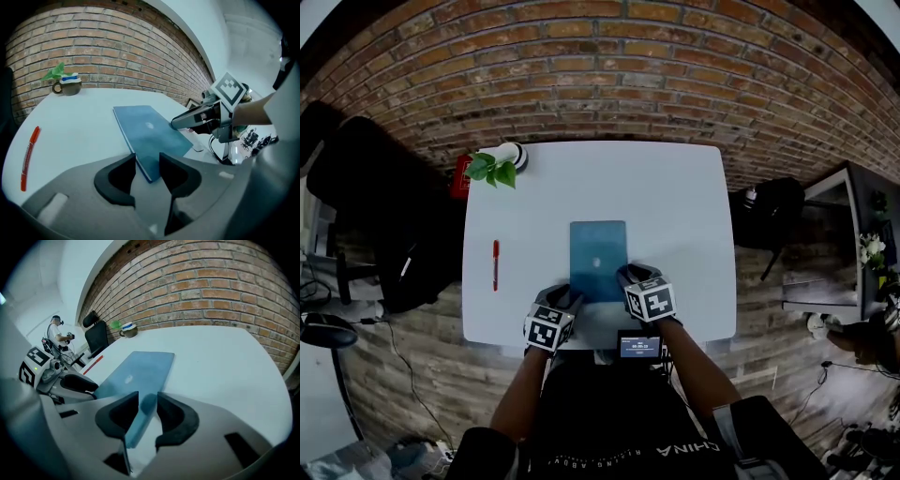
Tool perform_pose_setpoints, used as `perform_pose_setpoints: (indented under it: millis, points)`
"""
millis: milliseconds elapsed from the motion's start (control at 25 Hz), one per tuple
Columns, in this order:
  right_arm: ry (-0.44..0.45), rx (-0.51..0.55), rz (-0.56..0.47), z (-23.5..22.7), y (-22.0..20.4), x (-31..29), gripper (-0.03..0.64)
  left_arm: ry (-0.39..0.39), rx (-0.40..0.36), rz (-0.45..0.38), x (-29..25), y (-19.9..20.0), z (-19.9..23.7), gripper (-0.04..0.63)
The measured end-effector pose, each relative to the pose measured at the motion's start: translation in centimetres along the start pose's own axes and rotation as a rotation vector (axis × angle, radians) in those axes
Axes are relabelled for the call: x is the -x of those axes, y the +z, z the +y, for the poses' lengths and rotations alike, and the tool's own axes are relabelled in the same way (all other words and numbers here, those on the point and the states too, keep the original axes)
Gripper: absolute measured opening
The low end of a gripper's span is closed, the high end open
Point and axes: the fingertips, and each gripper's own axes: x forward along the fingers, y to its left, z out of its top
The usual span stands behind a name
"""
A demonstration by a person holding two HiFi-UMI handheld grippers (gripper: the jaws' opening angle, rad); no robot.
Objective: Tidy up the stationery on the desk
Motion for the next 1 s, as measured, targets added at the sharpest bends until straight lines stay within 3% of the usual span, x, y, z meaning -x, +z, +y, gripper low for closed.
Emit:
perform_pose_setpoints:
  millis: [80,360,680,1000]
  points:
    - [0.000,0.003,-0.010,-0.1,0.0,0.6,0.124,0.025,-0.018,-0.004,0.5,0.1,0.3,0.153]
    - [-0.008,-0.013,-0.045,-1.1,0.0,3.1,0.043,0.073,-0.001,-0.064,2.3,0.9,0.0,0.018]
    - [0.013,-0.007,-0.074,-1.1,-0.4,4.3,0.009,0.088,0.025,-0.095,3.0,1.2,-1.6,0.012]
    - [-0.002,-0.032,-0.063,-0.9,-0.5,4.3,0.011,0.076,-0.015,-0.091,2.4,2.4,-0.6,0.012]
